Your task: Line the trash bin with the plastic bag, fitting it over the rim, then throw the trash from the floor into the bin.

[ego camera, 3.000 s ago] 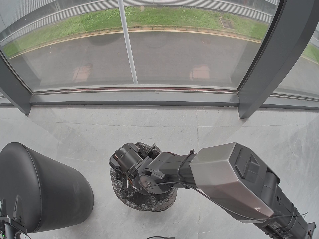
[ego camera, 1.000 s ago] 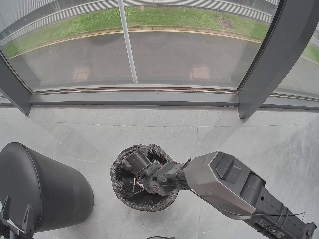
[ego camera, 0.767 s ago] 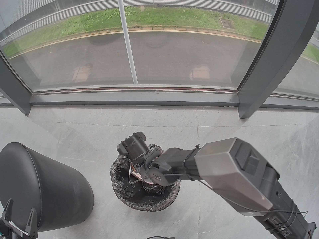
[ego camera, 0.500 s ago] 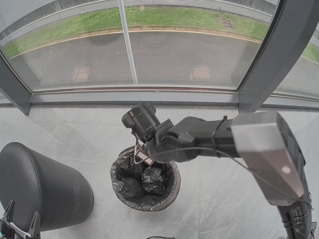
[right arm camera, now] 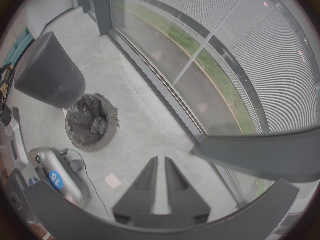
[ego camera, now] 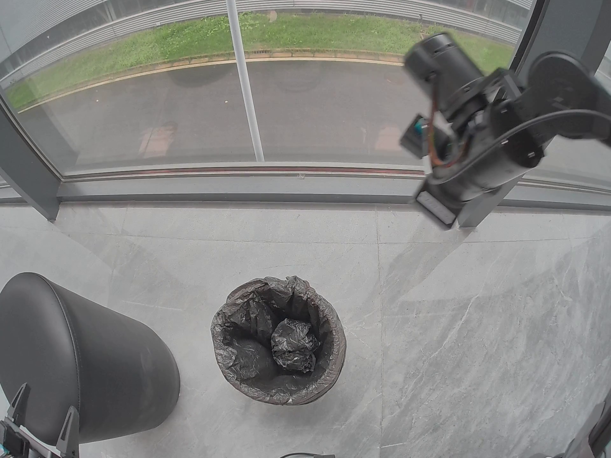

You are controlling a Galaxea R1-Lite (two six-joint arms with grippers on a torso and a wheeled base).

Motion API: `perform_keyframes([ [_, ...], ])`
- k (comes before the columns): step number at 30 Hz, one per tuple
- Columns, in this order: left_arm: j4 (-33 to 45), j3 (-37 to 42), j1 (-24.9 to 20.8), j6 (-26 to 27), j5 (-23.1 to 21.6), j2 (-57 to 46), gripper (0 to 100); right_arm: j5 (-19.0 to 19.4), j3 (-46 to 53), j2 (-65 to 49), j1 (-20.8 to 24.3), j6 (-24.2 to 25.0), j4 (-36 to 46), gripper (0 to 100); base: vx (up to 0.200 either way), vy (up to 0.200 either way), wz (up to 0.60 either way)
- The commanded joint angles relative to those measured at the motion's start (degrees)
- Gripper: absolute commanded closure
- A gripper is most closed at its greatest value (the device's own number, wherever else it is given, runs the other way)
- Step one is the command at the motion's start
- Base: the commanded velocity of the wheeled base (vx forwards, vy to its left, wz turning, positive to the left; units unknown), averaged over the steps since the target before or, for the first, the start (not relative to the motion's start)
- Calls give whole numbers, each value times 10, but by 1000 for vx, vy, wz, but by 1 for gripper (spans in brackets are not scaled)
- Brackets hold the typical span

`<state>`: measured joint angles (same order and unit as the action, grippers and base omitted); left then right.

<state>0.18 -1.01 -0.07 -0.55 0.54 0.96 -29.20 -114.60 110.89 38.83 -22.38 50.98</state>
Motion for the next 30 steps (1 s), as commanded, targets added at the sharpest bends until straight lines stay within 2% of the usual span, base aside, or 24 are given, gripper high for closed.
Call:
perform_keyframes([
  [1, 0, 10, 0, 1, -1, -9, 0, 22, 0, -150, -125, -2, 114, 0, 0, 0, 0],
  [3, 0, 10, 0, 1, -1, -9, 0, 26, 0, -161, -141, -1, 137, 0, 0, 0, 0],
  [4, 0, 10, 0, 1, -1, -9, 0, 26, 0, -191, -165, 2, 199, 0, 0, 0, 0],
  [5, 0, 10, 0, 1, -1, -9, 0, 26, 0, -197, -168, 4, 210, 0, 0, 0, 0],
  [6, 0, 10, 0, 1, -1, -9, 0, 26, 0, -224, -180, 15, 294, 0, 0, 0, 0],
  [8, 0, 10, 0, 1, -1, -9, 0, 26, 0, -246, -185, 47, 385, 0, 0, 0, 0],
  [9, 0, 10, 0, 1, -1, -9, 0, 26, 0, -256, -185, 77, 390, 0, 0, 0, 0],
  [10, 0, 10, 0, 1, -1, -9, 0, 26, 0, -256, -185, 77, 390, 0, 0, 0, 0],
  [11, -1, 10, 0, 1, -1, -9, 0, 25, 0, -283, -190, 144, 388, 0, 0, 0, 0],
  [12, 0, 10, 0, 1, -1, -9, 0, 20, 0, -304, -192, 166, 382, 0, 0, 0, 0],
  [21, -1, 10, 0, 1, -1, -9, 0, 28, 0, -529, -197, 258, 375, 0, 0, 0, 0],
  [22, 0, 10, 0, 1, -1, -9, 0, 29, 30, -553, -197, 262, 372, 0, 0, 0, 0],
  [24, 0, 10, 0, 1, -1, -9, 0, 30, 149, -611, -197, 272, 344, 0, 0, 0, 0],
  [25, 0, 10, 0, 1, -1, -9, 0, 30, 166, -619, -197, 273, 338, 0, 0, 0, 0],
  [26, 0, 10, 0, 1, -1, -9, 0, 30, 253, -665, -198, 281, 291, 0, 0, 0, 0],
  [30, 0, 10, 0, 1, -1, -9, 0, 25, 443, -783, -209, 287, 161, 0, 0, 0, 0],
])
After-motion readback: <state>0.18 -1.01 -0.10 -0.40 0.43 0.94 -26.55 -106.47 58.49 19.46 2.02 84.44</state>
